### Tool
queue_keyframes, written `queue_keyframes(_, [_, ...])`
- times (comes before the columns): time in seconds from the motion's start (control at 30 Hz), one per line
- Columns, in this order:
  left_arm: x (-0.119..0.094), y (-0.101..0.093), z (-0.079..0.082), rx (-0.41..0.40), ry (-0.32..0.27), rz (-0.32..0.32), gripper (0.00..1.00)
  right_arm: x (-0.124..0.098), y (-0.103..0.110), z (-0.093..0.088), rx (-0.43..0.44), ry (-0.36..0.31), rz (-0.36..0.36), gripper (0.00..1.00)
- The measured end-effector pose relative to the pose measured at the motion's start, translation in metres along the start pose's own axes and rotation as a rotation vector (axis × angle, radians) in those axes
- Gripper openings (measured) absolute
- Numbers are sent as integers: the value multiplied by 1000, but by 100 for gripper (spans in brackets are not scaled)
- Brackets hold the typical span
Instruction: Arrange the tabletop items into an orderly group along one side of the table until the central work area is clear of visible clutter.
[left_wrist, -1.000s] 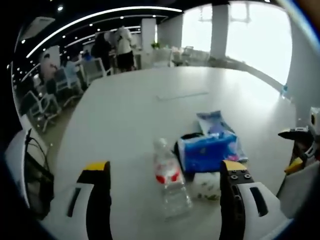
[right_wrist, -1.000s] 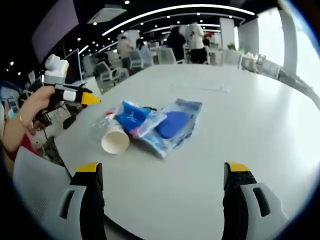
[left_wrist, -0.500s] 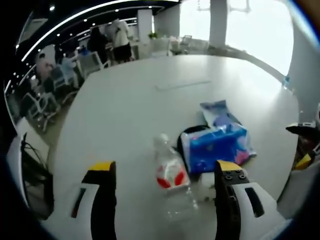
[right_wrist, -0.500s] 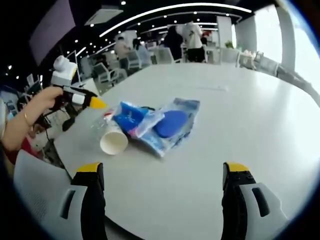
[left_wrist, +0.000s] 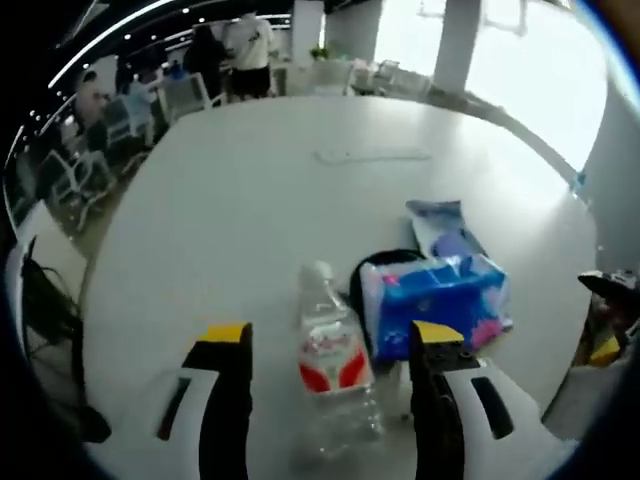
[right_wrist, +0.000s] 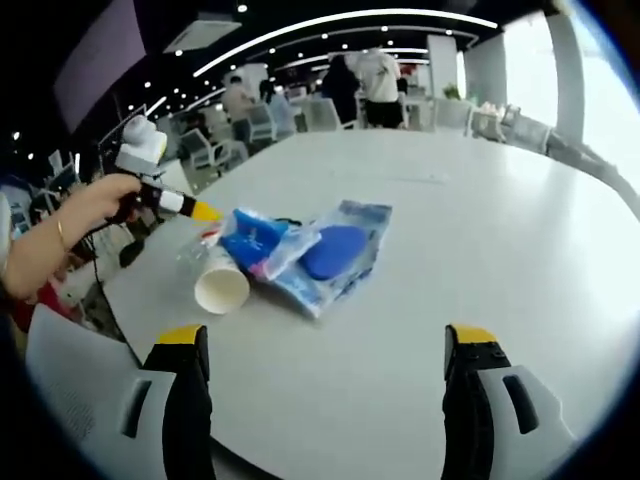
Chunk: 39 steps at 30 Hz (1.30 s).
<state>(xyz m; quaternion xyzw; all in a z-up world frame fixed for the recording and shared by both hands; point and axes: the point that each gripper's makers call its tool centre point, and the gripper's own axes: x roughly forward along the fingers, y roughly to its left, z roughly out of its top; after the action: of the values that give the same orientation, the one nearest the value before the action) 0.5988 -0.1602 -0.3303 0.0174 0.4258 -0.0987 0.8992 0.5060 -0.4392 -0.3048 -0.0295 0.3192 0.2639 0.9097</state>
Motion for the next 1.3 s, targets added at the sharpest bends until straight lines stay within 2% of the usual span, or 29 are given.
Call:
queue_keyframes(0.03, [1,1,-2,5,18,9,56,0,0,0,4,-2,1,97])
queue_keyframes(0.2, [4,2,-2,-18,25,2,54,0,1,1,3,-3,3,96])
queue_keyframes(0.27, [7,3,-6,-1,52,12,53,0,1,0,4,1,5,96])
queue_keyframes(0.37, [11,5,-6,4,49,22,53,1,2,-1,2,5,9,96])
queue_keyframes(0.43, [13,8,-6,32,59,54,53,1,2,-1,0,7,9,96])
queue_keyframes(0.73, [29,7,-8,55,89,74,53,0,-1,-2,2,8,2,96])
queue_keyframes(1.1, [39,7,-13,59,123,72,52,0,-6,-5,0,21,-11,96])
queue_keyframes(1.3, [40,9,-14,39,130,50,50,1,-6,-7,-4,32,-13,96])
